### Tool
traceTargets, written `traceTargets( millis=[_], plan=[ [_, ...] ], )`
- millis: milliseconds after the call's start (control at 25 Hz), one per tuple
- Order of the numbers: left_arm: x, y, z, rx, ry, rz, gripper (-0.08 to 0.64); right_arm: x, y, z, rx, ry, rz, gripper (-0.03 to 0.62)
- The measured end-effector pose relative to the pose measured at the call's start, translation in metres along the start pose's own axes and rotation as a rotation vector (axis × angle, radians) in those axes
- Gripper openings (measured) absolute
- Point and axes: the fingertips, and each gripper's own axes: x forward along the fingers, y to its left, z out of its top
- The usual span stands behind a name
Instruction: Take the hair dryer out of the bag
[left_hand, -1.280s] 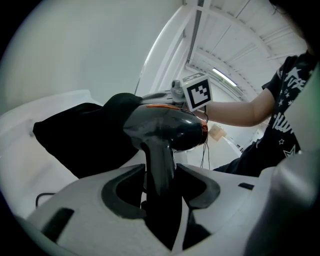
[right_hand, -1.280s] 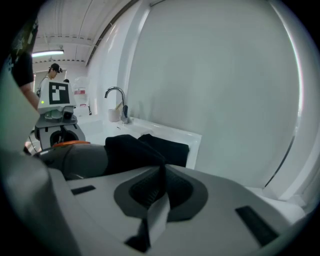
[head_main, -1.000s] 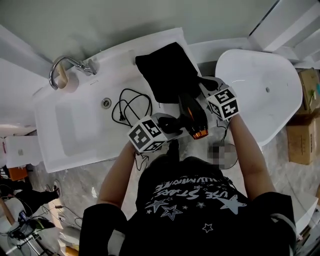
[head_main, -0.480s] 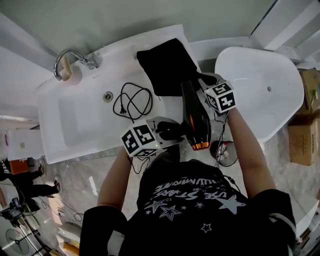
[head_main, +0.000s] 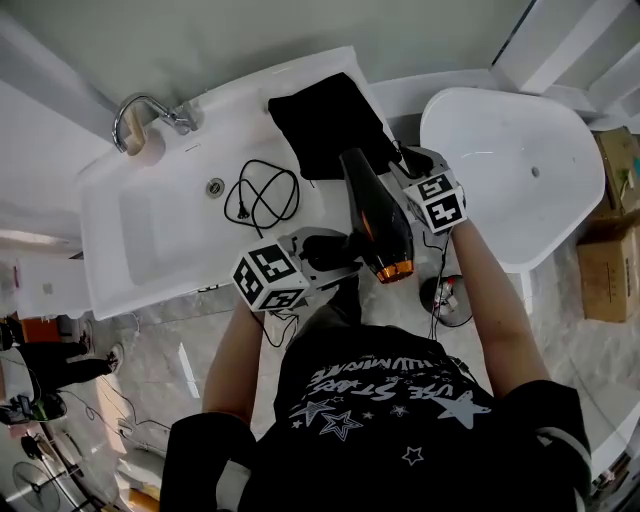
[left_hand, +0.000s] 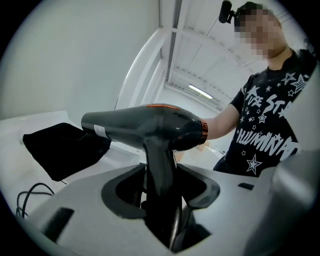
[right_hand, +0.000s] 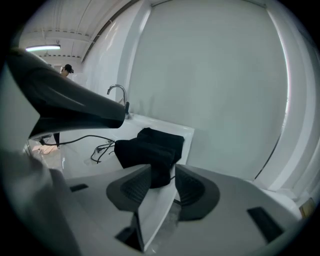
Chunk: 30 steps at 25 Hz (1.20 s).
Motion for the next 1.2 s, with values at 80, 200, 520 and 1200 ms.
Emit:
traceTargets(
  millis=[80, 200, 520, 1200],
  plan=[
    [0.0, -0.009, 0.0, -0.006, -0.017, 0.01, 0.201, -0.013, 0.004, -0.007, 0.005, 0.001, -0.007, 0.158],
    [0.001, -0.024, -0.001, -0.016, -0.05, 0.022, 0.201, -0.038, 0.012, -0.014, 0.025, -0.012, -0.026, 0.156],
    [-0.004, -0.067, -0.004, -0.051, -0.144, 0.102, 0.201, -0.126, 0.044, -0.03, 0.079, -0.097, -0.075, 0.148],
    [-0.052, -0.115, -0.019, -0.182, -0.308, 0.277, 0.201, -0.214, 0.104, -0.04, 0.265, -0.245, -0.105, 0.008]
  ],
)
